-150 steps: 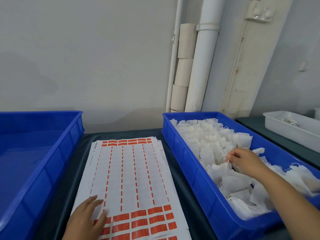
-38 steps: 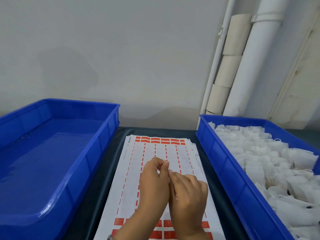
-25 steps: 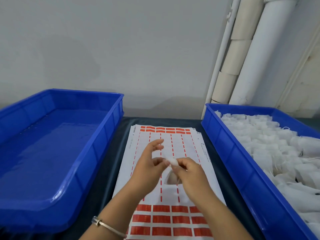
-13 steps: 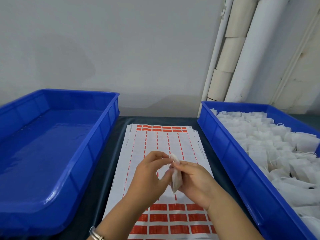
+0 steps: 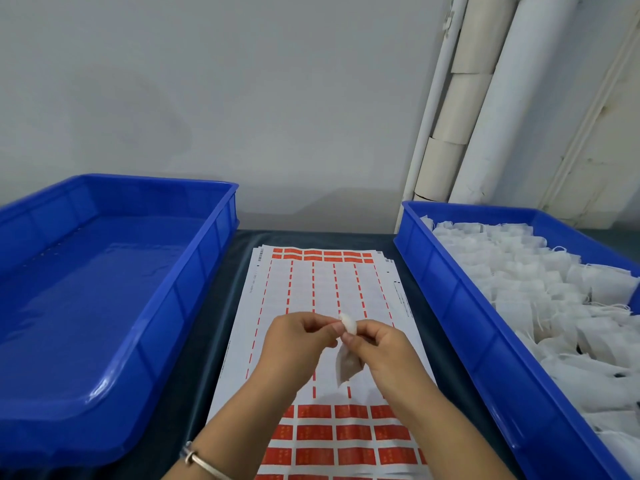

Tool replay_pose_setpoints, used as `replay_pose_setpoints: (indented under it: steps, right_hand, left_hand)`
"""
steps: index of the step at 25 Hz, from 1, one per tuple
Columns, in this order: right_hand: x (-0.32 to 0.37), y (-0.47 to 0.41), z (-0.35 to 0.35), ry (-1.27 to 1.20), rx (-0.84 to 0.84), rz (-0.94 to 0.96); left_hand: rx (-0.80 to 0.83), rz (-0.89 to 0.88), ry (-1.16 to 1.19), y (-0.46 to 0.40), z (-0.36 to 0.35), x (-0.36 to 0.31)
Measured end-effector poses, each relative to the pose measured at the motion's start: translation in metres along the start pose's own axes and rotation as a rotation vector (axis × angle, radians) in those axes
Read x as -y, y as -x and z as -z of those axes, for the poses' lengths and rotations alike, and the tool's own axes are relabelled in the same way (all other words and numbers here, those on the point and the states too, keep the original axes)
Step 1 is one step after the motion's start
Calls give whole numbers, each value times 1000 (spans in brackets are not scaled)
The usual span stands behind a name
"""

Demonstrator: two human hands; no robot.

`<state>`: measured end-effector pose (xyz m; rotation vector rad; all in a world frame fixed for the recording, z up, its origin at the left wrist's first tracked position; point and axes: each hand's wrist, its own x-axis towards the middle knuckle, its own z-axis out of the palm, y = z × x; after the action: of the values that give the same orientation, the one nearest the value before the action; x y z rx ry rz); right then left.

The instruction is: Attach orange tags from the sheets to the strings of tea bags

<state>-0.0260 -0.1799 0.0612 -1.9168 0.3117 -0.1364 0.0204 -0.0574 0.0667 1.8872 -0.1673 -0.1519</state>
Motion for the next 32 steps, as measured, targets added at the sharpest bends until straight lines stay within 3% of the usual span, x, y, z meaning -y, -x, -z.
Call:
replay_pose_setpoints:
  steps: [3, 7, 12, 19, 22, 27, 32]
  right_hand:
    - [-5, -1, -3, -37, -72, 11]
    - [-8, -3, -3, -79, -130, -15]
    - [-9, -1, -2, -101, -42, -1]
    - [-12, -1, 0, -97, -67, 11]
    - [-15, -2, -3, -71, -97, 2]
    - [-15, -3, -2, -132, -112, -15]
    - [-13, -1, 1, -99, -91, 18]
  left_hand:
    - [-87, 3, -67, 2, -8, 1]
    - [-290, 50, 89, 4, -6, 2]
    - [-11, -108, -41, 10, -9, 2]
    - [47, -125, -240, 2, -1, 5]
    - [13, -48, -202, 1, 1, 8]
    - [-230, 77, 0, -1, 3, 8]
    - [105, -222, -253, 2, 1, 2]
